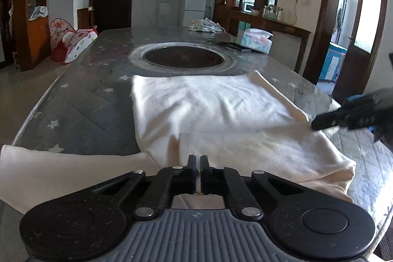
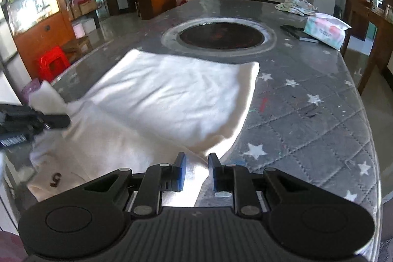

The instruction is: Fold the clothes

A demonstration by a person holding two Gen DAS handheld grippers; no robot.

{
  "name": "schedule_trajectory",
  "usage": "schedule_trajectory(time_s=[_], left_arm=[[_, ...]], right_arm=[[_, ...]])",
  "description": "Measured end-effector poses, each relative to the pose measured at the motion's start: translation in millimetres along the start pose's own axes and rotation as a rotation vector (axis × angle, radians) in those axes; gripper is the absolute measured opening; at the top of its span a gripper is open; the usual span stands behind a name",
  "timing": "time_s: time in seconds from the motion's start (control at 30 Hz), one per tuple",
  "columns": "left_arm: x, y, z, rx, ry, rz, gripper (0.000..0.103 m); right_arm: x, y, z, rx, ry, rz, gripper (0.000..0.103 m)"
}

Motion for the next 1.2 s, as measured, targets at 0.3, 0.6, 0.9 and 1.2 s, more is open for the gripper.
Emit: schedule_trajectory(time_s=[0.3,0.6,0.9,1.2], left_arm=[[-2.1,12.4,1.4,-0.008,0.002,-0.001,0.001],[3.7,-8.8,2.7,-0.005,0.014,0.042,0.004],[7.8,19.7,44.6,-0.127,0.132,-0.022,0.026],[15.4,42.7,133.0,-0.563,0.354,-0.093,0.051]], right_arm=[[0.3,14.0,17.8,0.031,0.091,-0.056,0.019],[1.0,-8.0,32.3,0.011,0.115,-0.031,0.021],[1.8,-3.8,50.5,-0.015,0.165,-0.030,0.027],[2.7,-2.4,67.8,-0.062,0.191,-0.025,0.034]])
Point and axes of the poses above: each gripper's, at about its wrist camera, not at the fingertips, and y roughly against the way its jaws point, z to its left, x to its underside, the point moved 1 cm from there along -y, roughly the way its jaws point, and after that the axes turned 2 degrees about y, right-handed, at the moved point
